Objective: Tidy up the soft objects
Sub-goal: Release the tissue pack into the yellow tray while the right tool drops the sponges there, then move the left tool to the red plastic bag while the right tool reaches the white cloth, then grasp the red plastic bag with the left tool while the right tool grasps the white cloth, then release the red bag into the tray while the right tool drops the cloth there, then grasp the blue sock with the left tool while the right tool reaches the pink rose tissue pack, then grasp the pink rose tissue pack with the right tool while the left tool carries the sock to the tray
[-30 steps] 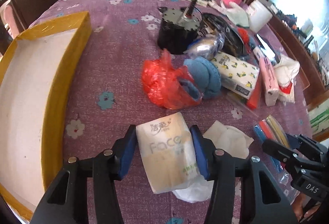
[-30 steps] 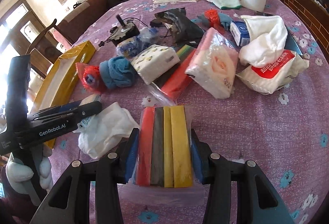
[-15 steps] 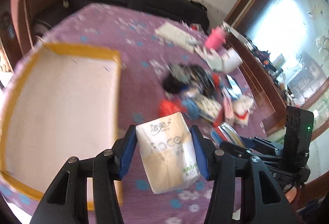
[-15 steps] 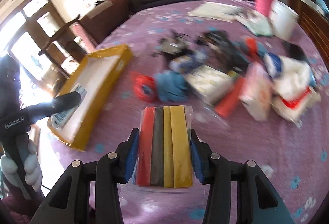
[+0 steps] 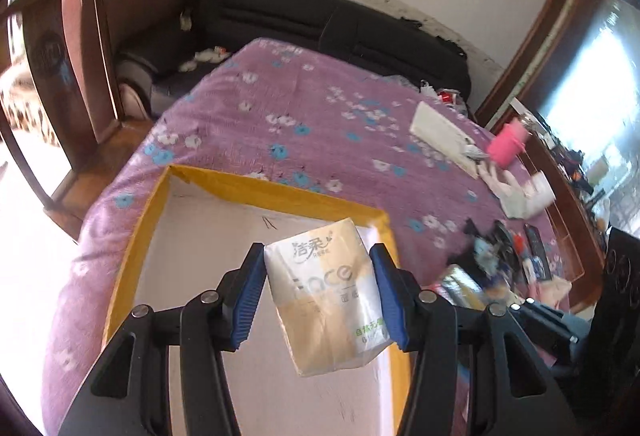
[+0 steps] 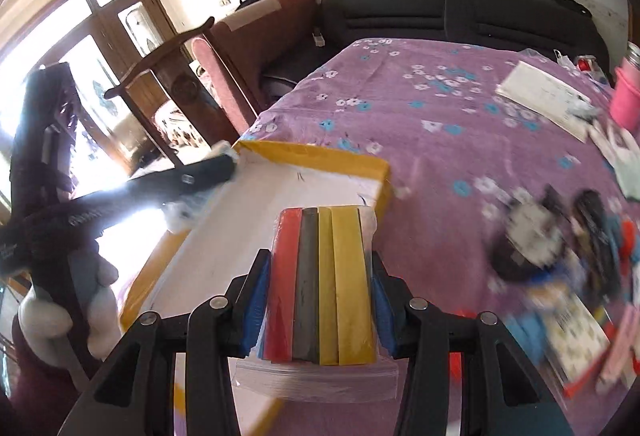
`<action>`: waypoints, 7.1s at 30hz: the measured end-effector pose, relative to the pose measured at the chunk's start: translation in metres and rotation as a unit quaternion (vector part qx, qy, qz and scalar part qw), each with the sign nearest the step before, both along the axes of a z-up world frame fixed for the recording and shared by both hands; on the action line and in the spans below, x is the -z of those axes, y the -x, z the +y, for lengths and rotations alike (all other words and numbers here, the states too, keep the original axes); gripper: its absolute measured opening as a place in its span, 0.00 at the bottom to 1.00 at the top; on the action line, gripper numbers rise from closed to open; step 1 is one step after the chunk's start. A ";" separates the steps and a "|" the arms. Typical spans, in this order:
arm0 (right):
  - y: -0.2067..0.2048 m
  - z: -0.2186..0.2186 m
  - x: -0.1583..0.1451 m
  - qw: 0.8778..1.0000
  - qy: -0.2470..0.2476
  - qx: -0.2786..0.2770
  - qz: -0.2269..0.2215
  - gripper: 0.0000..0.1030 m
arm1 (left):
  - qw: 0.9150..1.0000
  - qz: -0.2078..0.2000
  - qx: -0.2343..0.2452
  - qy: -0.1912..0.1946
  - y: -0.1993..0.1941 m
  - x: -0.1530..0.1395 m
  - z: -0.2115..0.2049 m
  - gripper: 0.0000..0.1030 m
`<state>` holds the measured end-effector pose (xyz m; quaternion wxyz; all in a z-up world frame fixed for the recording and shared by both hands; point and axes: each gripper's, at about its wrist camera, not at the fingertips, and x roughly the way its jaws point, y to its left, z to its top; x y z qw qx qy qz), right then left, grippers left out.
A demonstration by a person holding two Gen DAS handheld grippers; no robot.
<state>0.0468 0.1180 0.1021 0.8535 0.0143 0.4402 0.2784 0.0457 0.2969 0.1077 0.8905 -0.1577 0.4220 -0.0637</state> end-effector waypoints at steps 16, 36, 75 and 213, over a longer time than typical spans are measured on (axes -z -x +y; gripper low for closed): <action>-0.073 0.057 0.052 0.997 0.071 0.025 0.009 0.58 | 0.994 0.053 -0.057 0.076 -0.049 0.061 0.040 0.70; 0.045 -0.137 -0.006 0.992 0.015 0.117 -0.049 0.80 | 0.996 -0.033 0.034 0.071 0.058 -0.032 -0.068 0.84; 0.097 -0.159 0.084 0.995 0.025 0.084 0.057 0.80 | 0.989 0.045 0.115 0.075 0.045 0.068 -0.194 0.40; 0.056 -0.325 0.042 0.954 -0.130 0.265 0.058 0.53 | 0.990 0.002 0.112 0.088 0.109 0.034 -0.152 0.34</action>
